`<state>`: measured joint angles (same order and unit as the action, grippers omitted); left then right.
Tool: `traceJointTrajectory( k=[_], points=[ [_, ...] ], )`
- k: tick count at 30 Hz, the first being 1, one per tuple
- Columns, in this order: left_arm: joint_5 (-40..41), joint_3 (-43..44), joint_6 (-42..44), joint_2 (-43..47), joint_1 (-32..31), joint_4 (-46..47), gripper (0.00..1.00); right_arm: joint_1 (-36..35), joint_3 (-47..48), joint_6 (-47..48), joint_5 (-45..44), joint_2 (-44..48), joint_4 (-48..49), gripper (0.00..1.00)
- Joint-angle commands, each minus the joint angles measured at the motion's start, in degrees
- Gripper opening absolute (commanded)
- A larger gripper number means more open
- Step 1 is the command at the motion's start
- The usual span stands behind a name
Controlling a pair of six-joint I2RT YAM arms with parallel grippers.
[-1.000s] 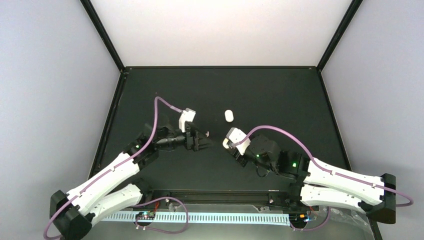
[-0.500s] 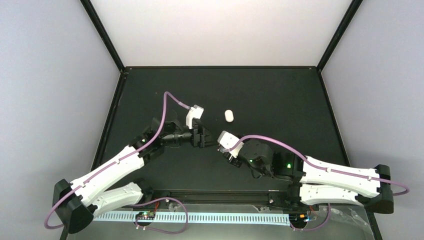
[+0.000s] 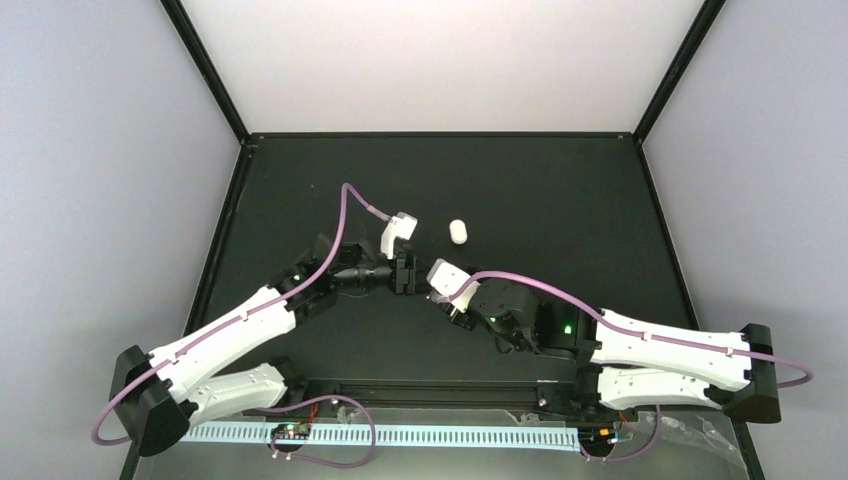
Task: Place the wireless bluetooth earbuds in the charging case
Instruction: Pick up the charging case at the center of the board.
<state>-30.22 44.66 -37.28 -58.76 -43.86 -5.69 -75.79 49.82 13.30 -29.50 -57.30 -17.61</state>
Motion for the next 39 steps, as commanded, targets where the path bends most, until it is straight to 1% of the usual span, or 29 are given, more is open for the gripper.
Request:
traceJointTrajectory(
  k=[1,5,7,12,17,20,21,22,25,27,29,32,34,37,39],
  points=[
    [0.11,2.3,-1.16,-0.98,-1.08,0.18,0.6,-0.31,1.81,0.78,-1.32,-0.08,3.49,0.34],
    [0.01,2.52,-1.31,-1.28,-1.56,0.71,0.53,-0.31,2.25,0.59,-0.94,-0.48,4.11,0.34],
    [-0.06,2.51,-1.33,-1.33,-1.78,0.75,0.46,-0.34,2.37,0.54,-0.91,-0.68,4.36,0.34],
    [-0.05,2.42,-1.32,-1.16,-2.04,0.81,0.35,-0.41,2.38,0.6,-1.0,-0.73,4.94,0.34],
    [-0.2,2.37,-1.31,-1.26,-2.16,1.15,0.22,-0.4,2.69,0.53,-0.57,-0.82,4.88,0.34],
    [-0.28,2.35,-1.42,-1.16,-2.16,1.47,0.15,-0.37,3.02,0.29,-0.14,-0.83,4.63,0.36],
    [-0.2,2.22,-1.4,-1.12,-2.12,1.67,0.13,-0.41,3.07,0.12,-0.03,-0.8,4.57,0.38],
    [-0.19,2.25,-1.46,-1.06,-2.11,1.88,0.11,-0.41,3.11,-0.08,0.03,-0.63,4.67,0.43],
    [0.49,2.16,-1.49,-0.5,-2.12,2.54,0.06,-0.4,3.39,-0.97,1.21,-0.09,4.36,0.64],
    [1.77,2.1,-1.2,0.43,-2.13,2.77,0.03,-0.4,3.87,-2.27,2.8,0.18,3.83,0.74],
    [3.47,2.0,-0.66,1.43,-2.1,2.86,0.02,-0.33,5.72,-4.5,4.4,-0.2,2.45,0.8],
    [6.51,1.96,0.36,3.07,-1.89,2.92,0.02,-0.23,9.2,-6.67,7.39,-0.24,1.26,0.84],
    [8.09,2.08,1.49,4.66,-1.63,2.89,0.02,0.79,11.58,-8.78,11.67,0.75,0.79,0.86],
    [9.24,1.75,4.65,8.55,-0.75,3.41,0.02,5.57,14.39,-13.38,21.26,3.67,0.61,0.86],
    [8.65,0.64,7.94,11.97,-0.62,5.27,0.02,11.06,15.38,-16.72,29.81,5.45,0.76,0.86]
  ],
)
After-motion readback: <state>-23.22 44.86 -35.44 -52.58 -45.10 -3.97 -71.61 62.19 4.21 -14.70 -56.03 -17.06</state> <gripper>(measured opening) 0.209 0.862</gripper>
